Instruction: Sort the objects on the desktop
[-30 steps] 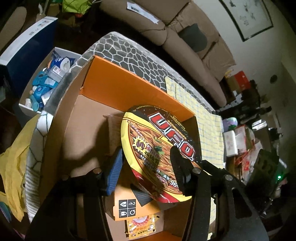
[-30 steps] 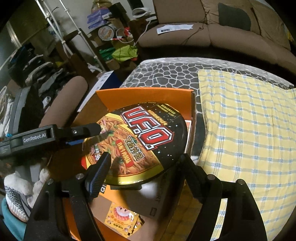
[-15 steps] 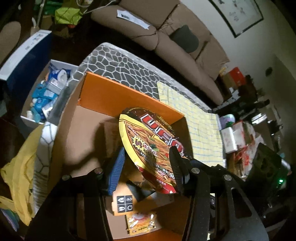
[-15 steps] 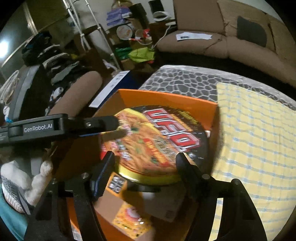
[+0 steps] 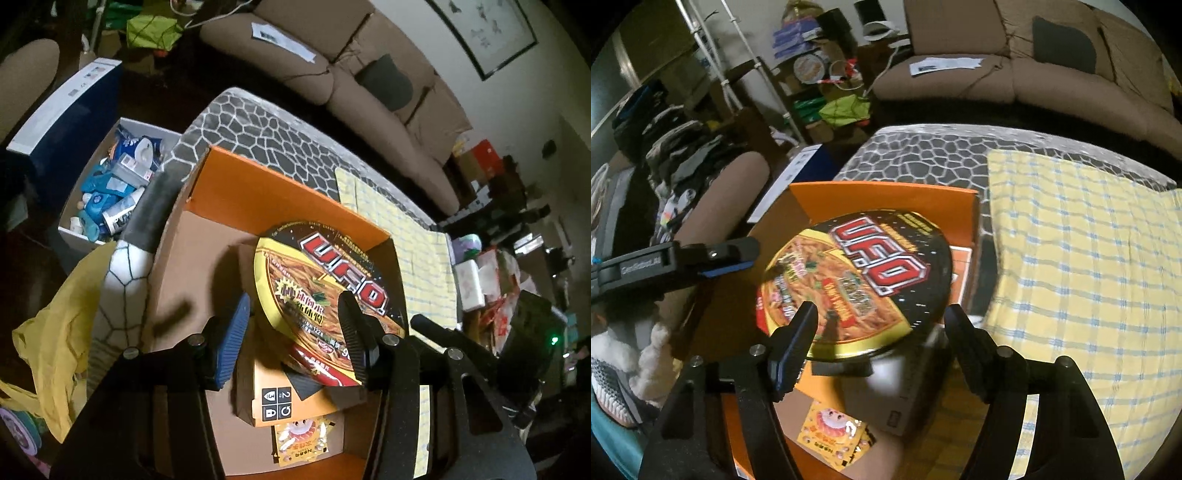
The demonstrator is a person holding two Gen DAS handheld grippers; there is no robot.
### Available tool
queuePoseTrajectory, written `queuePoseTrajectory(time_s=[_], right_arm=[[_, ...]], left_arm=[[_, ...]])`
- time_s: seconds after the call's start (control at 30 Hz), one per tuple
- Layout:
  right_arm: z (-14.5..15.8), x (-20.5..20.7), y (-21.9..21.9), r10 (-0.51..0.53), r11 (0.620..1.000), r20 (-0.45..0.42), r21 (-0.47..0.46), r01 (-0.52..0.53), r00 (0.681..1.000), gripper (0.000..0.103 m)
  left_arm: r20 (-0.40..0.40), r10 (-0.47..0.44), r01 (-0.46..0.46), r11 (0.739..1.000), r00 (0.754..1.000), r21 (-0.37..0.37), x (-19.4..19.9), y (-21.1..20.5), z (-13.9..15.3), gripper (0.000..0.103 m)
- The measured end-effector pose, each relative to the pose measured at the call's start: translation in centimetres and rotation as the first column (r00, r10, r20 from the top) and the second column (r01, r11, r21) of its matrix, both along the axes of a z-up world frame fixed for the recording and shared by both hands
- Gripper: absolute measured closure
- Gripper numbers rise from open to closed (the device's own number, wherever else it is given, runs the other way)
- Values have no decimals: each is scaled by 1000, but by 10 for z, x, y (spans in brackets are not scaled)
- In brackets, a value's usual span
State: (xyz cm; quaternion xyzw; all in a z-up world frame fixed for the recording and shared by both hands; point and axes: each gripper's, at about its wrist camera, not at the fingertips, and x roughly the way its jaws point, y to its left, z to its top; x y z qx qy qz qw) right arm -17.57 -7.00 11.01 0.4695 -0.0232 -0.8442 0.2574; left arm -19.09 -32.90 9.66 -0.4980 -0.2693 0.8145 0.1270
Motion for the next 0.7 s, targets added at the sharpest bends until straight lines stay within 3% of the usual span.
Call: queuePoseTrajectory(time_s=[0.13, 0.37, 0.7], right_arm=[[1, 0, 4, -12, 1000, 0, 4, 12, 1000, 29], [3, 0, 6, -17, 1000, -6, 4, 17, 1000, 27], [-3, -1, 4, -8, 1000, 20, 4, 8, 1000, 26]], left_arm=[[37, -2, 2, 1000, 999, 11, -2, 2, -9, 57], [17, -27, 27, 1000, 999, -5, 1, 9, -2, 54], [52, -48, 48, 999, 998, -2, -1, 16, -13, 54]])
